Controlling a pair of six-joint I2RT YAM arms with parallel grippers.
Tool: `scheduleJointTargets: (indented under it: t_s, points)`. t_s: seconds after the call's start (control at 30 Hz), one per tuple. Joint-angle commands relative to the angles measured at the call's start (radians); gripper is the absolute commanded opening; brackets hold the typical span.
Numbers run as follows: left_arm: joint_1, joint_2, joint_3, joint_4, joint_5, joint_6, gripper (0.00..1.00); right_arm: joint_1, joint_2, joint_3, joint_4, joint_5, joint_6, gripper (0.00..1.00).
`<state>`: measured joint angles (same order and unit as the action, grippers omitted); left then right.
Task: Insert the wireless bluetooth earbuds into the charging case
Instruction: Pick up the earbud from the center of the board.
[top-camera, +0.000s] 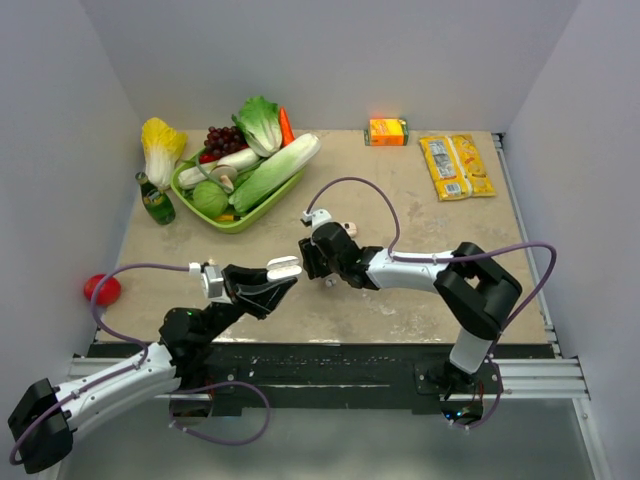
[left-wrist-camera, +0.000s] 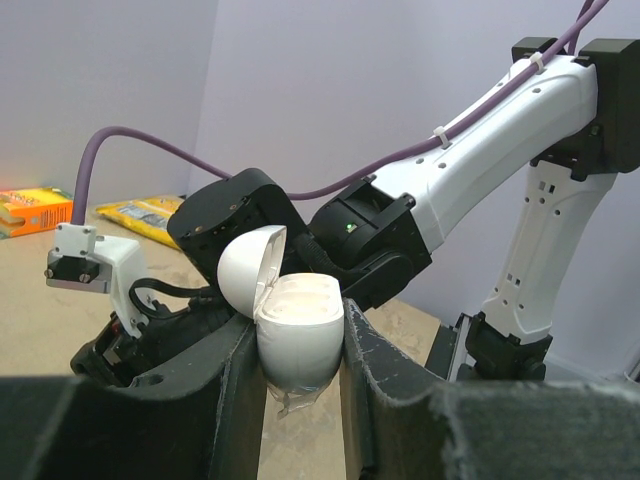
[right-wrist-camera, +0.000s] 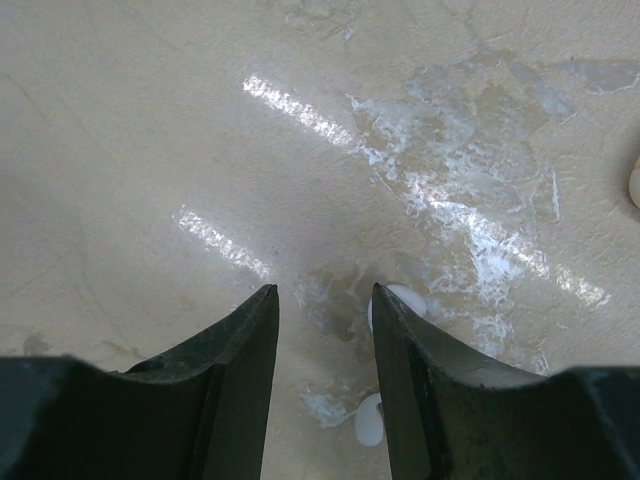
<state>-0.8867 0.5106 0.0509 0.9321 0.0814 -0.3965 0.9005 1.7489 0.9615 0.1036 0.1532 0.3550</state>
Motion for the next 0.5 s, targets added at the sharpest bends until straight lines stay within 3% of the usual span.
scheduleJointTargets:
  t_s: [0.0, 0.47]
  points:
    - [-0.006, 0.005, -0.051, 0.031, -0.008, 0.025, 0.00, -0.002, 0.011, 0.011, 0.047, -0.006, 0.002, 0.46]
    - [-0.009, 0.025, -0.051, 0.034, -0.005, 0.024, 0.00, -0.012, 0.029, -0.017, 0.039, 0.023, 0.012, 0.46]
